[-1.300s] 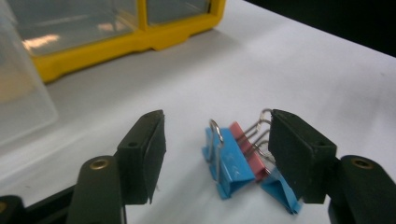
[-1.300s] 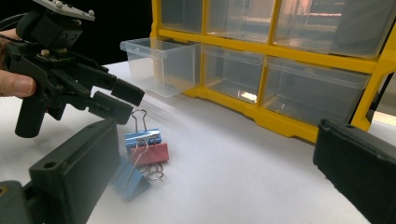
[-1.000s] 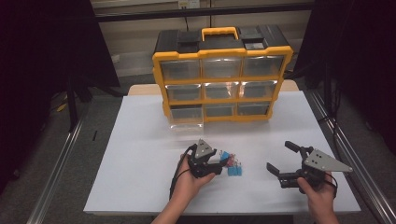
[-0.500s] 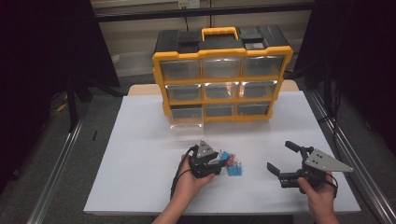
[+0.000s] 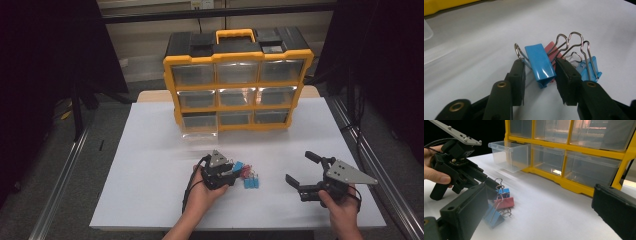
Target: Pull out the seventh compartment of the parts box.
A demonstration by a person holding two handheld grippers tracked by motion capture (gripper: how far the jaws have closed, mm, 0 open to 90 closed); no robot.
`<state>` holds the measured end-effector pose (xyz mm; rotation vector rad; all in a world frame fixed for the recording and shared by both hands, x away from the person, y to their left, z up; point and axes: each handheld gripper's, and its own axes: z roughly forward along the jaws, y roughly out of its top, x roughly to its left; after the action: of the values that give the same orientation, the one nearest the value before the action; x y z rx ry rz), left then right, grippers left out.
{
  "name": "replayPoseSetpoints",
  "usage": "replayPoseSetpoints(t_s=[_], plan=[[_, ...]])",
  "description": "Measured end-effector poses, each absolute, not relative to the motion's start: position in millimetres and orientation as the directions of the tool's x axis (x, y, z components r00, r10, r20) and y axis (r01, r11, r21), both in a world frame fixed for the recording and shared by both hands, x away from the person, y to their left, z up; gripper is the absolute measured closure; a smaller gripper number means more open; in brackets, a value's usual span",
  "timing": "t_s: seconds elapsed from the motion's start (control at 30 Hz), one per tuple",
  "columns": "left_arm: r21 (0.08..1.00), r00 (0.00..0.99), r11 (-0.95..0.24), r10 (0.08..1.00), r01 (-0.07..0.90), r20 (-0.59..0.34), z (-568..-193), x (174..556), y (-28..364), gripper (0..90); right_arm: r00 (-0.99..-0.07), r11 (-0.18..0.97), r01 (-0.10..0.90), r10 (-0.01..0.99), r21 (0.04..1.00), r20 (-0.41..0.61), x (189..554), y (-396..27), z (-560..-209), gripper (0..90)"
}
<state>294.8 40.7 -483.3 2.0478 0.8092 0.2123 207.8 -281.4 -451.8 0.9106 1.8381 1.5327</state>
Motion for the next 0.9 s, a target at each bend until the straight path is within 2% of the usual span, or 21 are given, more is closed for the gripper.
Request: replayPoseSetpoints(t_s=[0.17, 0.9], plan=[[0.803, 0.764, -0.358, 0.62, 0.477, -0.178, -483.0, 295.3, 42.8, 71.8, -0.606, 0.109, 0.136, 0.795, 0.985, -0.004, 208.0, -281.6, -451.8, 0.3], [0.817, 0.744, -0.304, 0.634, 0.489, -0.21, -469.4, 296.8, 53.9, 73.2, -0.607, 0.101, 0.132, 0.795, 0.986, -0.001, 208.2, -282.1, -451.5, 0.3]])
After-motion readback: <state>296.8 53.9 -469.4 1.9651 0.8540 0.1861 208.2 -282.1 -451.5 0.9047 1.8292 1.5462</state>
